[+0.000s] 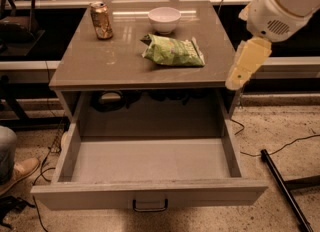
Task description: Place green jalapeno chip bag into top drawer
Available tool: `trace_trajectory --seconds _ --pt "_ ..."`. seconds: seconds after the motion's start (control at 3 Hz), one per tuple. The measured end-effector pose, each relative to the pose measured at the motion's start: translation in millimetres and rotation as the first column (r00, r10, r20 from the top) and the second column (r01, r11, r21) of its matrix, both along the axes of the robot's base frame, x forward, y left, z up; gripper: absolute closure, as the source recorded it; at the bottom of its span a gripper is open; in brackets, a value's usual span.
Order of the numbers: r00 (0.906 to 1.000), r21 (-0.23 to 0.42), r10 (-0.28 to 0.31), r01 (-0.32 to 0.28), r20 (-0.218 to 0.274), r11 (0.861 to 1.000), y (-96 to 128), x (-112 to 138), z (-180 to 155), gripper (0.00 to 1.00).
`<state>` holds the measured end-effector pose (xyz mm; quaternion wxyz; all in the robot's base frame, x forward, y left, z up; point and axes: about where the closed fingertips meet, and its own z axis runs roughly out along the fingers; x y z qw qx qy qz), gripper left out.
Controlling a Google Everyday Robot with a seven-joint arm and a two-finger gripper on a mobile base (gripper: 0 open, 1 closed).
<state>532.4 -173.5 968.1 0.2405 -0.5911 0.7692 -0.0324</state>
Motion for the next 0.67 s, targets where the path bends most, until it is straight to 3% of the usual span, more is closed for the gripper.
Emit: trace_trajectory --seconds 0.33,0.67 --pt "0.9979 0.065 -0.047 0.044 0.046 0.997 34 61 -17 0.0" --pt "0.997 0.106 -0.053 0.046 0.057 0.993 69 105 -37 0.0"
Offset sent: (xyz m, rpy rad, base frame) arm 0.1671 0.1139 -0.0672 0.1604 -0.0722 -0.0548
